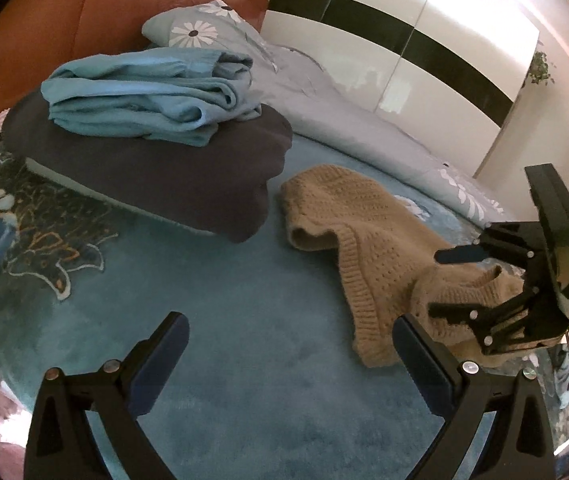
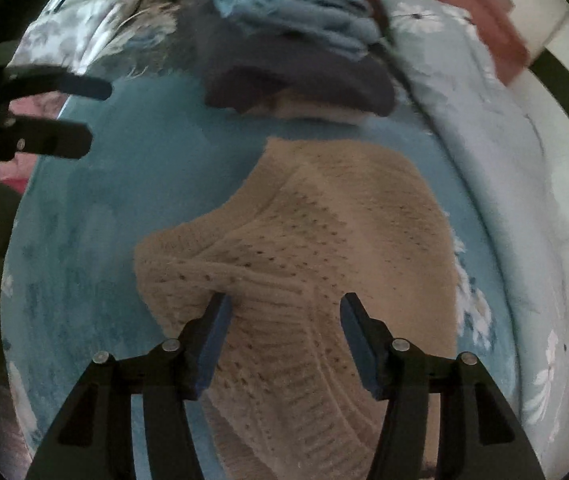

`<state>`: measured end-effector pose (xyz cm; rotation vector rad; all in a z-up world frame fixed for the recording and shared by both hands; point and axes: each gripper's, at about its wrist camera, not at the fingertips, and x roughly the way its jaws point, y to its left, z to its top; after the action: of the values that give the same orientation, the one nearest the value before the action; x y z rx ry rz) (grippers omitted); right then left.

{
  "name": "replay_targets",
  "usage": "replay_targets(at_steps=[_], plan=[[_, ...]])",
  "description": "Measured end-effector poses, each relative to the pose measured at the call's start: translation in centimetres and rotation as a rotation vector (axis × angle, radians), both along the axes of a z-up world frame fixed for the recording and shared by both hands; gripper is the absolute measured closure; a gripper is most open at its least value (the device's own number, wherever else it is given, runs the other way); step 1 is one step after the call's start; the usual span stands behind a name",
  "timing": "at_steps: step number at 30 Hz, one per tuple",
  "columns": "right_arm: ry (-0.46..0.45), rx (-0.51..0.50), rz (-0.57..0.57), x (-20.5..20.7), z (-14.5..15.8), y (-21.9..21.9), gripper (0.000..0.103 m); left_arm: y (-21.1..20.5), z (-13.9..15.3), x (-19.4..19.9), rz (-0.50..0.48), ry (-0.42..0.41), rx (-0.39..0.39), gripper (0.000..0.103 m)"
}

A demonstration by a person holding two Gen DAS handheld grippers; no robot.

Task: Fold clothes
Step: 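Regrasp the sweater edge with the right tool and shake it open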

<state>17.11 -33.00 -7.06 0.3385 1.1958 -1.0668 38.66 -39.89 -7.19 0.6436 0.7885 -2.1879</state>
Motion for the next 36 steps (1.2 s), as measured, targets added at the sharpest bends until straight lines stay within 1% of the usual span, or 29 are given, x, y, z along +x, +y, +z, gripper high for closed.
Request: replay_targets(at_steps=[3, 5, 7, 8, 9, 11, 13, 16, 19, 23, 26, 28, 32, 36], plan=[[-0.026, 0.035, 0.013, 0.1, -0.6, -0.1, 0.044, -0.1, -0.1, 0.3, 0.005, -0.003, 0.008, 0.000], [-0.049, 0.039, 0.001, 0.0, -0.8, 0.1, 0.045, -0.2, -0.1, 0.3, 0.011, -0.004, 0.011, 0.000], [-0.072, 0.020, -0.016, -0.1, -0.6, 0.6, 0.049, -0.3, 0.0, 0.4, 0.015, 0.001, 0.017, 0.000], [-0.089, 0.014, -0.027, -0.3, -0.5, 0.8, 0.059, -0.4, 0.0, 0.4, 0.016, 0.005, 0.021, 0.000], [-0.110, 0.010, -0.040, -0.5, -0.3, 1.1, 0.072, -0.4, 0.0, 0.4, 0.016, 0.009, 0.025, 0.000], [-0.155, -0.001, -0.063, -0.8, 0.1, 1.6, 0.087, -0.3, 0.1, 0.4, 0.015, 0.011, 0.028, 0.000], [-0.207, -0.029, -0.082, -1.2, 0.9, 2.1, 0.091, -0.2, 0.2, 0.2, 0.010, 0.006, 0.024, 0.000], [-0.290, -0.117, -0.136, -2.7, 3.1, 3.4, 0.091, 0.0, 0.3, -0.1, 0.004, -0.001, 0.018, 0.000], [-0.354, -0.232, -0.237, -5.6, 5.9, 4.3, 0.091, 0.3, 0.4, -0.3, -0.001, -0.005, 0.017, 0.000], [-0.405, -0.369, -0.400, -10.6, 9.0, 5.3, 0.091, 0.7, 0.6, -1.0, -0.017, -0.014, 0.007, 0.000], [-0.425, -0.445, -0.510, -14.2, 10.5, 6.2, 0.092, 0.8, 0.8, -2.0, -0.035, -0.032, -0.006, 0.000], [-0.414, -0.477, -0.566, -16.1, 11.1, 7.0, 0.092, 0.6, 1.0, -3.0, -0.053, -0.045, -0.017, 0.000], [-0.392, -0.505, -0.649, -18.8, 11.1, 8.7, 0.092, -0.2, 1.7, -5.6, -0.102, -0.082, -0.034, 0.000], [-0.415, -0.486, -0.686, -20.3, 10.2, 10.9, 0.092, -2.2, 2.8, -9.0, -0.169, -0.109, -0.036, 0.000]])
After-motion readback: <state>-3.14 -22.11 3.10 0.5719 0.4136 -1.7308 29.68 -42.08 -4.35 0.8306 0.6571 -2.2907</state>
